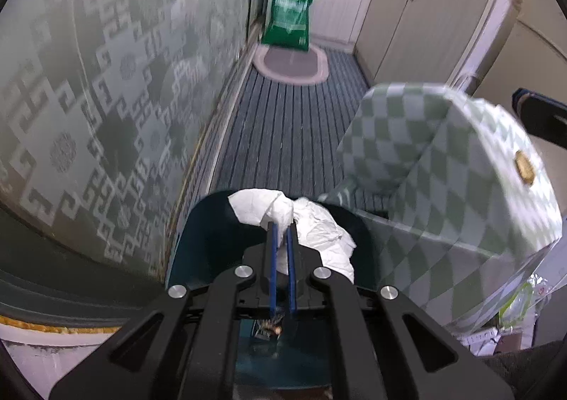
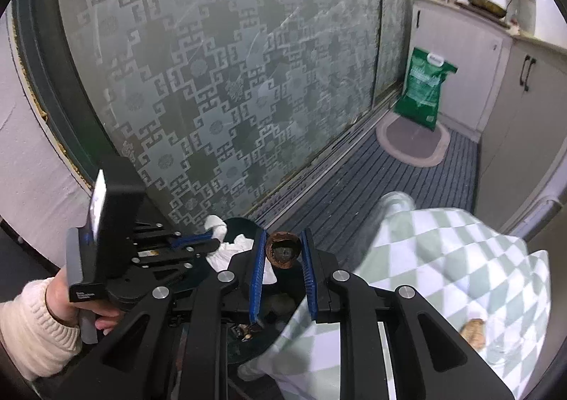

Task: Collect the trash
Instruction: 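Carry both items over the teal bin while the left tool opens, dropping the tissue, then open the right tool over the teal bin to drop the brown shell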

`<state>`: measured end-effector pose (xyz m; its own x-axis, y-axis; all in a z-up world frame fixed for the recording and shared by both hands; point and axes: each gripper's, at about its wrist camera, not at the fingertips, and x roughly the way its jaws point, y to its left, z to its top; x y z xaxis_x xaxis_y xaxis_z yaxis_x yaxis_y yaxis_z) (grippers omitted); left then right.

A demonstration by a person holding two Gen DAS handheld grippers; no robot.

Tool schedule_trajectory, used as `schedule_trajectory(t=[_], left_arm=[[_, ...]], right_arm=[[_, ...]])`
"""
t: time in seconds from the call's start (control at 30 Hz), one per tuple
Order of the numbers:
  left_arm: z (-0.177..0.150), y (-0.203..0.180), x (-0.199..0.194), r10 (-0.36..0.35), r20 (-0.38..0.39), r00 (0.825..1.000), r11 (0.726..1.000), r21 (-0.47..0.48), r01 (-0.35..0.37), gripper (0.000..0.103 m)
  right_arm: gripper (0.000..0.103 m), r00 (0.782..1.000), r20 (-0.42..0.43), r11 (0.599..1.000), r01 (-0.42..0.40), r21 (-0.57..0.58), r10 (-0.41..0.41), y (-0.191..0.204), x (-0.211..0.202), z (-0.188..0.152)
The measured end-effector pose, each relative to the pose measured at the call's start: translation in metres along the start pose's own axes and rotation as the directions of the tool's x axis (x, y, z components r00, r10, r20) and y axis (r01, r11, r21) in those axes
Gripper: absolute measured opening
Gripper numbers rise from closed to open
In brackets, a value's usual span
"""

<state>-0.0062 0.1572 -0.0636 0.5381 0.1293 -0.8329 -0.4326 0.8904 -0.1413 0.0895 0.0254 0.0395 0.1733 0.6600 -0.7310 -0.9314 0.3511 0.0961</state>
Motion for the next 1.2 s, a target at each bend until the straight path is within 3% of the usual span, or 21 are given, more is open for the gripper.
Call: schedule_trajectory(t=[0.3,0.57,0.73,0.87,1.0,1.2], left_arm=[[-0.016,0.008,0.031,0.003,-0.173,0.985,1.000,0.020,0.000,0.011],[-0.016,0.024,0.025,0.007,-0.155,0.988,1.000,-0.009,-0.008,0.019],[-0.005,0.032,0.004,0.010,-0.033,0.999,0.999,-0.037,-0.011,0.019],[0.004,0.038,-0.023,-0.005,0.114,0.993,0.998,-0.069,0.013,0.026],[0.010,0.039,-0.045,-0.035,0.233,0.972,0.995,-0.082,0.056,0.026],[0.012,0.038,-0.076,-0.052,0.401,0.914,0.991,-0.094,0.097,0.025]], right_arm=[[0.020,0.989,-0.140,0.999,-0.039,-0.014,0.037,0.019,0.042,-0.002],[0.020,0.969,-0.242,0.999,-0.054,-0.007,0.050,0.027,0.070,-0.010],[0.020,0.963,-0.264,0.998,-0.065,0.001,0.063,0.028,0.079,-0.012],[0.020,0.954,-0.289,0.997,-0.076,0.000,0.073,0.034,0.089,-0.014],[0.020,0.945,-0.316,0.996,-0.090,-0.003,0.085,0.038,0.098,-0.019],[0.020,0.936,-0.339,0.994,-0.105,-0.002,0.098,0.043,0.105,-0.023]])
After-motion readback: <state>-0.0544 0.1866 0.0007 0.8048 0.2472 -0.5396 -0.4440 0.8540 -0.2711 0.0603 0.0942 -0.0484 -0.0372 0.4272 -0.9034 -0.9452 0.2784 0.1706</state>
